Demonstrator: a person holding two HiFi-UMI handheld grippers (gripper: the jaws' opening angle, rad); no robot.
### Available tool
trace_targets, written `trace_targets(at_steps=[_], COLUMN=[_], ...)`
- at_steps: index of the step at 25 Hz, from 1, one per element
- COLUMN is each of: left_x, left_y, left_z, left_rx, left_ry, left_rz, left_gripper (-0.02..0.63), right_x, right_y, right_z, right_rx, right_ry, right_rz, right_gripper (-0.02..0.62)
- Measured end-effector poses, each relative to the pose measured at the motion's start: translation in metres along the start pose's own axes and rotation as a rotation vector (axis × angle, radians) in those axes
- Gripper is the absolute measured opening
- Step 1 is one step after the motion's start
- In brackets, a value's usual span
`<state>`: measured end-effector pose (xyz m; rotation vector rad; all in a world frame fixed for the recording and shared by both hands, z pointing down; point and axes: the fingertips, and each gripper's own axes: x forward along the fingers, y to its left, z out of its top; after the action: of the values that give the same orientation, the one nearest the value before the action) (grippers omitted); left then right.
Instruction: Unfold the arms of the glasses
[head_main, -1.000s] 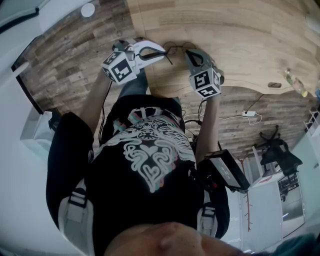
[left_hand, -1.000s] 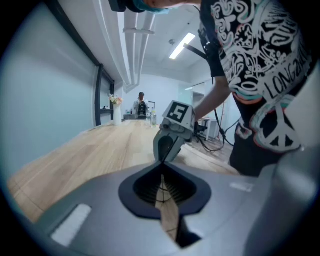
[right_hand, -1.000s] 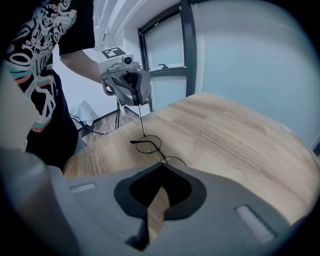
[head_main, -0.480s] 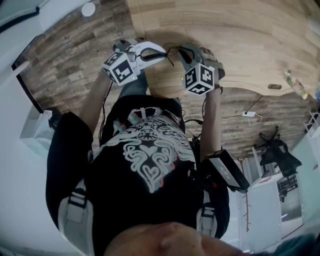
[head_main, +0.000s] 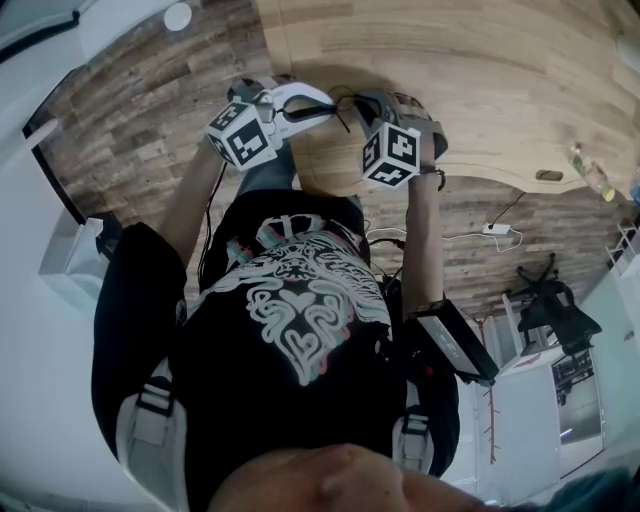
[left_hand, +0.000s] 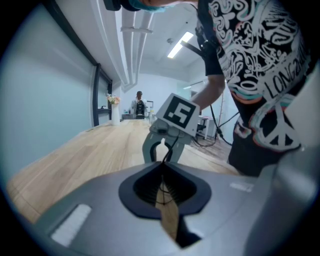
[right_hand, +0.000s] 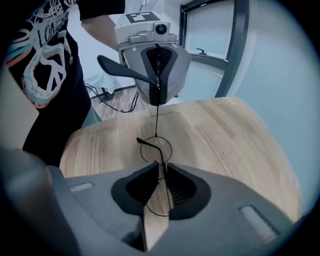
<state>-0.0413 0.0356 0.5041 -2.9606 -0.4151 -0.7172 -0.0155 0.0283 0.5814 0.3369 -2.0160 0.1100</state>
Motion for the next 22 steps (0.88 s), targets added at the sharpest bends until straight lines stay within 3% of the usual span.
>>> trace_targets(at_steps=[4,5,11,22], left_x=[-0.001,-0.001,0.001,-0.004], left_y=[0.0,0.001,0.003,0.007], left_z=[0.001,0.001,0.0,-0.002], left_rx=[0.004,0.004,0.004,-0.007], left_ry=[0.0,0.0,0.003,0.004], left_rz=[0.002,0.002,0.003,0.015], left_gripper=[0.002,0.002,0.002,0.002], right_x=[0.0,0.0,0.001,-0.018], right_y=[-0.002,-0.003,-0.005,-0.007], right_z=[0.001,0.001,-0.001,0.01], right_rx=[-0.006,-0.009,-0.024,0.099], right_ry=[0.016,0.022,0.038,-0.094], right_rz=[-0.014,-0.021,-0.025,-0.058], right_gripper=[0.044,0.011,0.003,0.002])
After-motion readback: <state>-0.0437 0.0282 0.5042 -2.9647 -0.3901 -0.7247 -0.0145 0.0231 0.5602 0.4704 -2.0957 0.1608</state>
